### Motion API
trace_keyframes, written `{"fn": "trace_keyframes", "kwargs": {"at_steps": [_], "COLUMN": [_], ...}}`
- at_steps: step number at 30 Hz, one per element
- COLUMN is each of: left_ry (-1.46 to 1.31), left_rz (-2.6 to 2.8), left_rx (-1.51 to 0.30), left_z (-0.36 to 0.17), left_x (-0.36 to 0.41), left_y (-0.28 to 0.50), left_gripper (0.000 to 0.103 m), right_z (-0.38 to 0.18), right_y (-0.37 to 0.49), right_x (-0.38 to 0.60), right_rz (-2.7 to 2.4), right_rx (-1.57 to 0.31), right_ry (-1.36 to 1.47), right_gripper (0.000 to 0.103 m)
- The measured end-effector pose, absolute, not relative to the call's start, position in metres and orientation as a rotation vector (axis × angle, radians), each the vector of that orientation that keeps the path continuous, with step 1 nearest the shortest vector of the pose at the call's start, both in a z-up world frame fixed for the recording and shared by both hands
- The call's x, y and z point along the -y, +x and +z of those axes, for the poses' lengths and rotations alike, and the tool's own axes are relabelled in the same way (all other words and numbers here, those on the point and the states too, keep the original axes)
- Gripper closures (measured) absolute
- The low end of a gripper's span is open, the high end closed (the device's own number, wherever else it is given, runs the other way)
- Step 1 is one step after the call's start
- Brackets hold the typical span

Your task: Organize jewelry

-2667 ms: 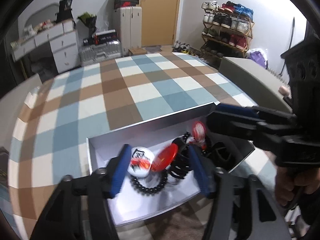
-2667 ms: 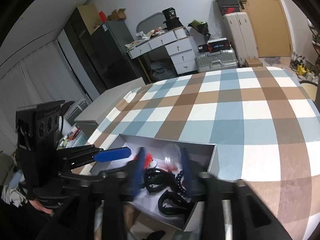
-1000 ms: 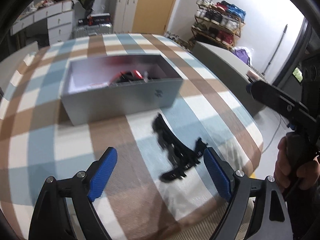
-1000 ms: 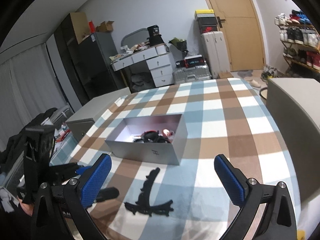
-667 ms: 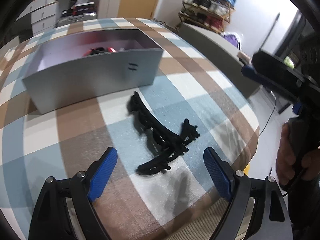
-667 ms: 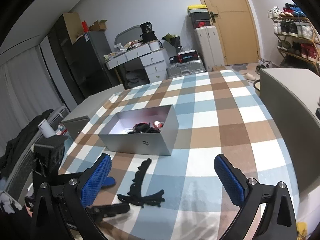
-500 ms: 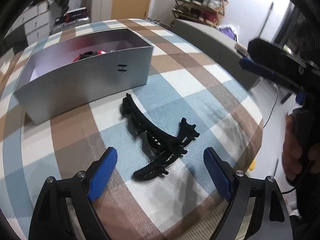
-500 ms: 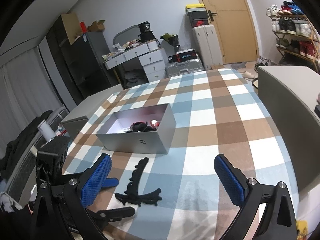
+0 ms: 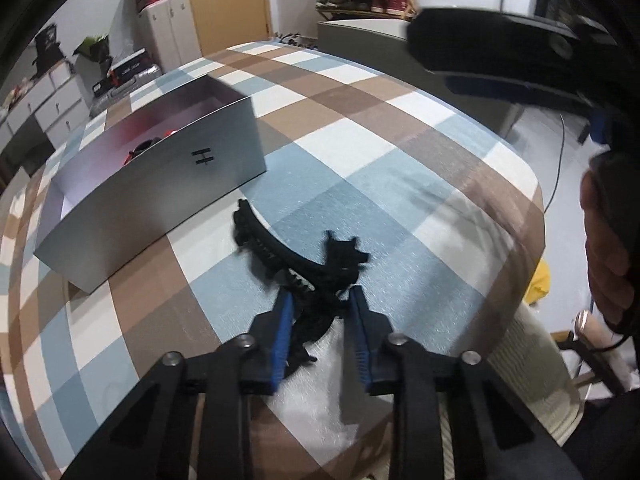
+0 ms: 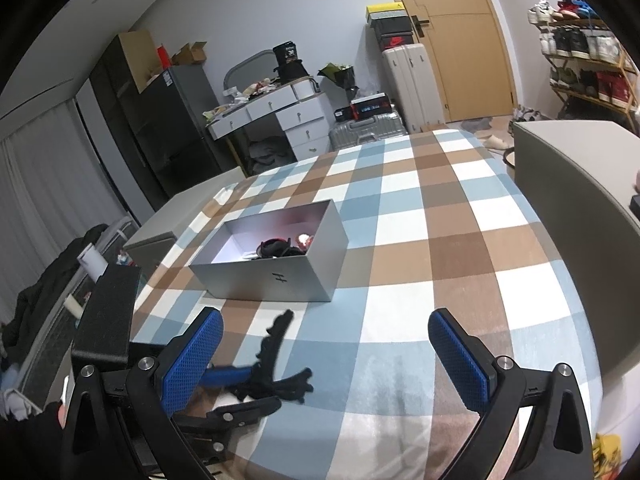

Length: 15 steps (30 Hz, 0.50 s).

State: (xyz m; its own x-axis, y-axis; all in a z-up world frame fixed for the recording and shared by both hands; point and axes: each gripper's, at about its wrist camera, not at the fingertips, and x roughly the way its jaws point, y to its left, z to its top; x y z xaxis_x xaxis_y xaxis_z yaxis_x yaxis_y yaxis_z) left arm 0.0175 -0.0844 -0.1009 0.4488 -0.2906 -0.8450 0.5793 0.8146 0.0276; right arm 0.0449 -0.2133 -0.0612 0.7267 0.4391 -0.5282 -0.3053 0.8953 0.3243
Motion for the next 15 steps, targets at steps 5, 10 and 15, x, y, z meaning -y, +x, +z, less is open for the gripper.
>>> {"fn": "trace_keyframes", "kwargs": {"at_steps": [5, 10, 15], "left_ry": [0.325, 0.261, 0.204], "left_rz": [-0.577, -0.623, -0.655], "left_rx": [-0.983, -0.974, -0.981], "left_z": [-0.098, -0.085, -0.077], "left_x": [0.083, 0.081, 0.073], "left_y": [0.019, 0.023, 0.023], "left_gripper": [0.087, 0.088, 0.088], "right_z": [-0.06, -0.059, -0.054], "right_y": [0.044, 0.044, 0.042], "right_x": [0.211, 0.208, 0.213], "right_rz": [0.42, 0.421, 0.397], "right_rx": [-0.633, -0.631, -0.607], "right_ry": [0.215, 0.211, 0.22], "right_gripper": [0.0, 0.0, 0.0]}}
